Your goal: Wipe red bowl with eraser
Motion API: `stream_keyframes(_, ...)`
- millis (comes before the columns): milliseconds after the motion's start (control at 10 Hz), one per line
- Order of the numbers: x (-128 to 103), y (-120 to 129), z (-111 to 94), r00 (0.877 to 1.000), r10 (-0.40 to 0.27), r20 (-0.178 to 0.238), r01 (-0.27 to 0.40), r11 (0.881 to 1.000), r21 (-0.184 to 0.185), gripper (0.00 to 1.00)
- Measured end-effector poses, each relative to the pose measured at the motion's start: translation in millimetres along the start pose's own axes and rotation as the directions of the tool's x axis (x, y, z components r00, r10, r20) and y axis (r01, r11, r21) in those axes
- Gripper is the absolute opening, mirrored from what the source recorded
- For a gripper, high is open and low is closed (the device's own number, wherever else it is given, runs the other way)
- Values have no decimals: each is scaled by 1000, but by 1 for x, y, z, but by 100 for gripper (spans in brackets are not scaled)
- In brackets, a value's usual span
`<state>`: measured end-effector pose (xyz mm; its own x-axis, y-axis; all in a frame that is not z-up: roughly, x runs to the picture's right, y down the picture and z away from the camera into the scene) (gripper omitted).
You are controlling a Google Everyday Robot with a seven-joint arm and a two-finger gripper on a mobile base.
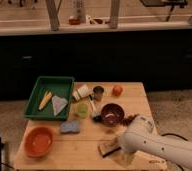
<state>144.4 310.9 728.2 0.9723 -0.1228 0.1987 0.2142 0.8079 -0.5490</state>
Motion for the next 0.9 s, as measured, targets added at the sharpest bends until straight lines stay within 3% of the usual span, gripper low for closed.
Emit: stream_keyframes(900,-26,-12,11,994,-103,22,103,994,-26,80)
